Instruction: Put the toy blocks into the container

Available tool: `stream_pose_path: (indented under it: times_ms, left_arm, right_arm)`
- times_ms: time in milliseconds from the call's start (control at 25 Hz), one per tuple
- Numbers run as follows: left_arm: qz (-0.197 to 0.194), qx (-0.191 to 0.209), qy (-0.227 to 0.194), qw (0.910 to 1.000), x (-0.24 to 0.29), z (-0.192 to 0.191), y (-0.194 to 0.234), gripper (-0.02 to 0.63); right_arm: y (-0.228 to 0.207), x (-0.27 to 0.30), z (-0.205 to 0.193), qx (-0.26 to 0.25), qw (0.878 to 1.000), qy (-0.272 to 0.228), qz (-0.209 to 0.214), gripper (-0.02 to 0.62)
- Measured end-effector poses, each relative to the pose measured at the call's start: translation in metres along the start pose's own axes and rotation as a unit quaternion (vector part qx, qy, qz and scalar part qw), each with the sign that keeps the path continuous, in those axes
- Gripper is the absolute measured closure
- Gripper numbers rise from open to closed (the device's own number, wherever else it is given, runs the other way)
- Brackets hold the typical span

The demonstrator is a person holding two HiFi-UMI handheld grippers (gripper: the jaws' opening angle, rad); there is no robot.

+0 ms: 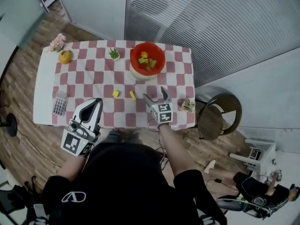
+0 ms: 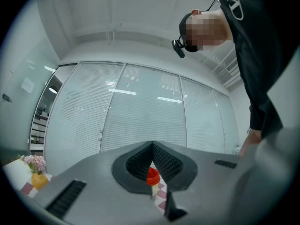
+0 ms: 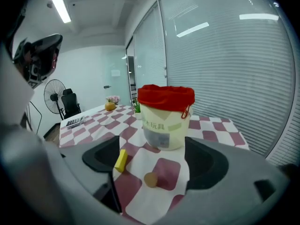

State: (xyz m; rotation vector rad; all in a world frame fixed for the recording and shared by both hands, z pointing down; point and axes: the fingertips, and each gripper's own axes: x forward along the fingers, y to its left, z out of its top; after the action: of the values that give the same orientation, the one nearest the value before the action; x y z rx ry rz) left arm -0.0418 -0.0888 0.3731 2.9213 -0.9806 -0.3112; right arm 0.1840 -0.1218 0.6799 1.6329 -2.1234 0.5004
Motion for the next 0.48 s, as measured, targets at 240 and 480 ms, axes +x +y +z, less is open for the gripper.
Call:
stream_pose_path:
  times_ms: [240, 480]
  left_arm:
    - [0.004, 0.000, 0.008, 1.0000, 0.001, -0.005, -0.001, 0.600]
    - [0.011, 0.001, 0.012, 0.9999, 0.000, -0.009, 0.002, 0.600]
  right_arm:
    - [-0.001, 0.027, -0.043, 0.008, 0.996, 0.085, 0.029, 0.150]
    - [0.004, 0.043, -0.074, 0.011, 0.985, 0.164, 0.062, 0.199]
